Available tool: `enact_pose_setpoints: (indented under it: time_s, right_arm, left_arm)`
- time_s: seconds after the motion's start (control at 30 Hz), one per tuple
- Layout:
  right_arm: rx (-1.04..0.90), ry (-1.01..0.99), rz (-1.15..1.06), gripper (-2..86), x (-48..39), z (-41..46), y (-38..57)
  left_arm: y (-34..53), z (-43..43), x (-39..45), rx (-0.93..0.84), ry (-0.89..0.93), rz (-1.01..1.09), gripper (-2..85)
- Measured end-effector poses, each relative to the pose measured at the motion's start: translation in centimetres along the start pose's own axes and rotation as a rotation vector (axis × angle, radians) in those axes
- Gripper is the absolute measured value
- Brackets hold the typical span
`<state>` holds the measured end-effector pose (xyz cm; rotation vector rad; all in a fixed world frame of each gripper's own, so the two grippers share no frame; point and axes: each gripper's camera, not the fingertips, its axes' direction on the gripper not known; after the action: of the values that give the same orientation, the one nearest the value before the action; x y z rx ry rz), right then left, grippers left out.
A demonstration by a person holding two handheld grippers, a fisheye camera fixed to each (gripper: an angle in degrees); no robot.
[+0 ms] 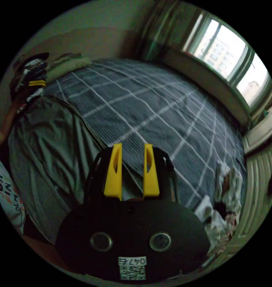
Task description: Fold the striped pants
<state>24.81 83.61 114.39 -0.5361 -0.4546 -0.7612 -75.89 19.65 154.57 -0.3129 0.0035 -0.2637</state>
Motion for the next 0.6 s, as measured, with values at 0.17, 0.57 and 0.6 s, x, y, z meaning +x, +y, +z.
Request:
enact_pose_setpoints:
  time_s: [0.17, 0.57, 0.6]
  right_arm:
    - [-0.146, 0.053, 0.052, 7.1, 7.0, 0.1, 10.7]
    - [-0.207, 0.152, -0.057, 4.1, 17.5, 2.4, 19.4]
    - [-0.194, 0.161, -0.010, 3.4, 19.4, 1.7, 19.6]
  left_arm:
    - [-4.3, -3.3, 12.3, 0.118, 0.327, 0.378, 6.1]
    - [-23.4, -2.4, 40.7, 0.194, 1.022, 0.492, 9.7]
    - [-23.3, -2.3, 41.2, 0.199, 1.013, 0.480, 9.7]
